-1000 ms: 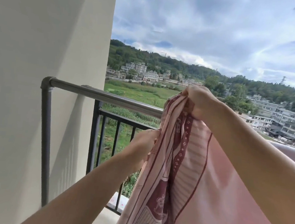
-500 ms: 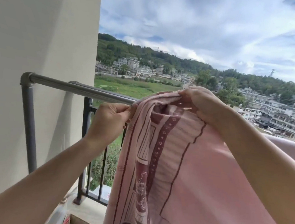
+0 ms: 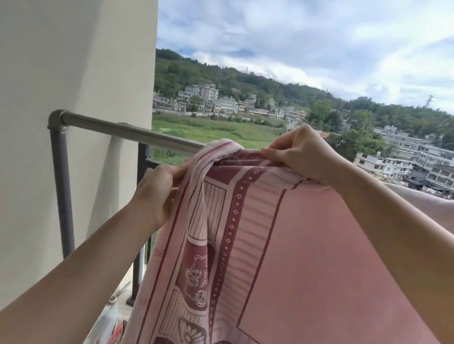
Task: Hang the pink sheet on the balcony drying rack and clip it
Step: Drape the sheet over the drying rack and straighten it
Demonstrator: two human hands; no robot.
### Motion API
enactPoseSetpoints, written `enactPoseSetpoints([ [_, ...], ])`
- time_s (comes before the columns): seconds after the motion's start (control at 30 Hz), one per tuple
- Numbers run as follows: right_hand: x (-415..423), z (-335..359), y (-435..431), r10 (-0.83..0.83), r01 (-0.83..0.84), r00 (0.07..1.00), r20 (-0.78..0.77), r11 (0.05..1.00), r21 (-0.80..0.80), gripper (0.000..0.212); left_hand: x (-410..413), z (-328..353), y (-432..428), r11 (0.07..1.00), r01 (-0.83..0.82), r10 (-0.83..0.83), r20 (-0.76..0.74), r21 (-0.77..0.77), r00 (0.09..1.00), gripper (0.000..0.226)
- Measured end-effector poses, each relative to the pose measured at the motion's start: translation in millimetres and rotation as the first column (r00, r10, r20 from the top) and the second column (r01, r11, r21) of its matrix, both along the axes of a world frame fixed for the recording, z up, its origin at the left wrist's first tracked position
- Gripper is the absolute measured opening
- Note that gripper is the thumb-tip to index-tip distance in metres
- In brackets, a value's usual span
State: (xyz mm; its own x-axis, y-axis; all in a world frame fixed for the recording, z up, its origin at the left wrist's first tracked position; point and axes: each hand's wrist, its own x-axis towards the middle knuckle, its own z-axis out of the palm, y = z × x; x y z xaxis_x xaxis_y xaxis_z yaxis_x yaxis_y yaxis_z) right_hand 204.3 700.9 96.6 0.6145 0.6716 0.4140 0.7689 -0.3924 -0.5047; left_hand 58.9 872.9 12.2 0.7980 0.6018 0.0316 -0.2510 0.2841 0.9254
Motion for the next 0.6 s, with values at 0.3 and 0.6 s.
enactPoseSetpoints([
  [0.3,0,-7,-1,-0.034,0.020,0.986,0.161,0.996,0.089,0.019,-3,10,7,0.879,-0.352,0.321,0.145,0.322,0.936,0.017],
  [0.6,5,-11,-6,-0.104,0.076,0.972,0.211,0.988,0.136,0.031,-32,38,96,0.730,-0.680,0.658,0.194,0.072,0.727,0.021],
])
